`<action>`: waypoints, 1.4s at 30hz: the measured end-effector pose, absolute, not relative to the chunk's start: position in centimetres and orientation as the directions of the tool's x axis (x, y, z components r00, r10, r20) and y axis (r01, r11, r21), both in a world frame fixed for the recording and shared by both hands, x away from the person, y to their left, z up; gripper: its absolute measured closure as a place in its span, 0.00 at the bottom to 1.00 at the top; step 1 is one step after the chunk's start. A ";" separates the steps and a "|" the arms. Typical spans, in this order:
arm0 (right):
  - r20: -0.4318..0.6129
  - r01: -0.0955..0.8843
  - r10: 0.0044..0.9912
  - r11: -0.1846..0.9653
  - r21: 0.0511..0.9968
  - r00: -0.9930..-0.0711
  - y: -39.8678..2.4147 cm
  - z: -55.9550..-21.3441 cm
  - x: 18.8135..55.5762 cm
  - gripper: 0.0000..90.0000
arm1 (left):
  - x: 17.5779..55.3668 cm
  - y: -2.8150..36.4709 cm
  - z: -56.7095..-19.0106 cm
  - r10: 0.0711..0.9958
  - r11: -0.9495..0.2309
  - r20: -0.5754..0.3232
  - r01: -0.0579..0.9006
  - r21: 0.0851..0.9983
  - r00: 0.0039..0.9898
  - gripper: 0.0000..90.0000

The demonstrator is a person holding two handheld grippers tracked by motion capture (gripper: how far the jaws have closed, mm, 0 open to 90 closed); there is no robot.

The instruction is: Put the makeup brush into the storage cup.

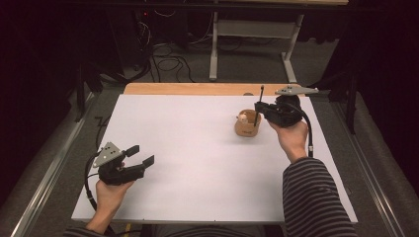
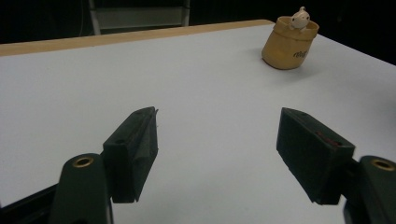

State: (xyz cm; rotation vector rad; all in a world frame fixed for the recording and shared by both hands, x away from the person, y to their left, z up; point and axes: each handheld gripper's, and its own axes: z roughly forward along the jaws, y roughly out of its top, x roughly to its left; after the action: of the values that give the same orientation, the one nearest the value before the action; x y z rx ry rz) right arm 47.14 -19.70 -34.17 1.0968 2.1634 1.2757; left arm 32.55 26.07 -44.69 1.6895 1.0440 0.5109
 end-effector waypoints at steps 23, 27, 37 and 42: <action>0.030 0.447 0.839 0.260 0.856 -0.544 -19.0 -35.4 50.1 0.95 | 32.5 26.0 -44.6 0.830 -0.070 -0.162 0.388 0.919 0.533 0.33; 0.027 0.455 0.845 0.260 0.851 -0.534 -18.8 -35.9 50.5 0.95 | 32.5 26.0 -44.7 0.826 -0.071 -0.165 0.390 0.918 0.539 0.33; 0.013 0.463 0.858 0.265 0.846 -0.514 -18.5 -36.6 51.3 0.95 | 32.5 25.9 -44.7 0.823 -0.081 -0.158 0.388 0.918 0.546 0.33; 0.006 0.474 0.858 0.277 0.836 -0.513 -18.3 -37.0 51.5 0.95 | 32.6 25.9 -44.7 0.821 -0.083 -0.160 0.392 0.916 0.548 0.33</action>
State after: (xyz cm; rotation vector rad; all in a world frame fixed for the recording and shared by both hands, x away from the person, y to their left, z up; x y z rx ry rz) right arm 51.49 -18.27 -36.98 1.1969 2.1023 1.1391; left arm 32.57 25.87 -44.69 1.6912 1.0274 0.4905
